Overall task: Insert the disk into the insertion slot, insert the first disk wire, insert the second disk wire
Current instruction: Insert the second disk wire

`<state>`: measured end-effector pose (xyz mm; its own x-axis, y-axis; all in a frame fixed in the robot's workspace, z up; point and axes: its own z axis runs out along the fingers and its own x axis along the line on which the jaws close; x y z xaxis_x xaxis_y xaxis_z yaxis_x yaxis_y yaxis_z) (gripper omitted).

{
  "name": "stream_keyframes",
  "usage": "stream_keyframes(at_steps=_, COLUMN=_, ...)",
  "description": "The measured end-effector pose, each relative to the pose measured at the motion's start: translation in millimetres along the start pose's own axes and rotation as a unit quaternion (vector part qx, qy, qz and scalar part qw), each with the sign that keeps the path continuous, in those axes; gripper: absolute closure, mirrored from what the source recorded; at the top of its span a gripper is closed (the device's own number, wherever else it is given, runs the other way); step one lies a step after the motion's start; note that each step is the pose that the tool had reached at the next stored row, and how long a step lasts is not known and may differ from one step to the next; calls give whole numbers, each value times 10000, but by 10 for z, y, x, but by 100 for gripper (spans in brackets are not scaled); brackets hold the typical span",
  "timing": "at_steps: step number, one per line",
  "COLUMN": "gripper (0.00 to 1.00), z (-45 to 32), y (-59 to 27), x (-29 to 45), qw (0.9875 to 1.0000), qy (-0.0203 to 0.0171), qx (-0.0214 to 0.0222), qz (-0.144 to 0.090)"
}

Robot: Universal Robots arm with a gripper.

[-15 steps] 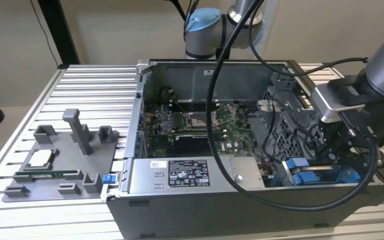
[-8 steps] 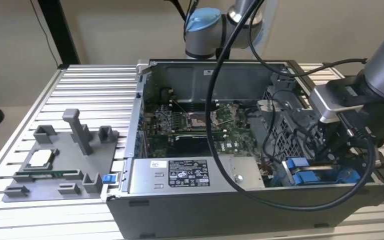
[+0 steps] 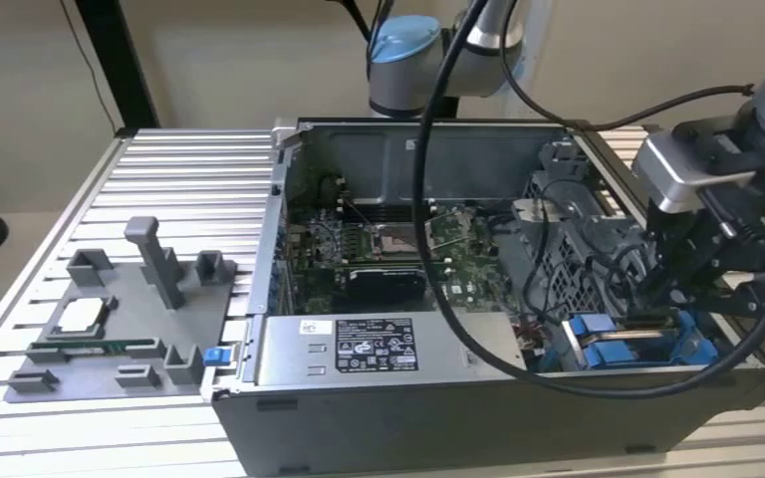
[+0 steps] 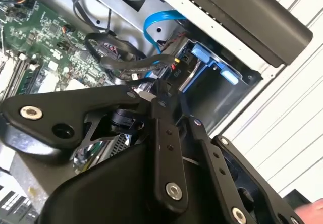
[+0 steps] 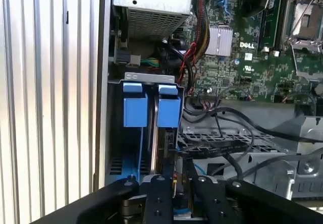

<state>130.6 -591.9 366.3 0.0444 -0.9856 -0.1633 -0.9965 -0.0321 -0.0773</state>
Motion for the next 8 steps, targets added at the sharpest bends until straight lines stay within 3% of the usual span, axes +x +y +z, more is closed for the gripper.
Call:
stream_keyframes(at_steps=4, gripper=0, z=-167, y=-13, x=-28, qw=10000, qy=1, qx=-3, qz=0)
stream_keyframes(at_steps=8, gripper=0, z=-198, y=-16, x=-32, qw=10000, qy=2, qx=-3, qz=1)
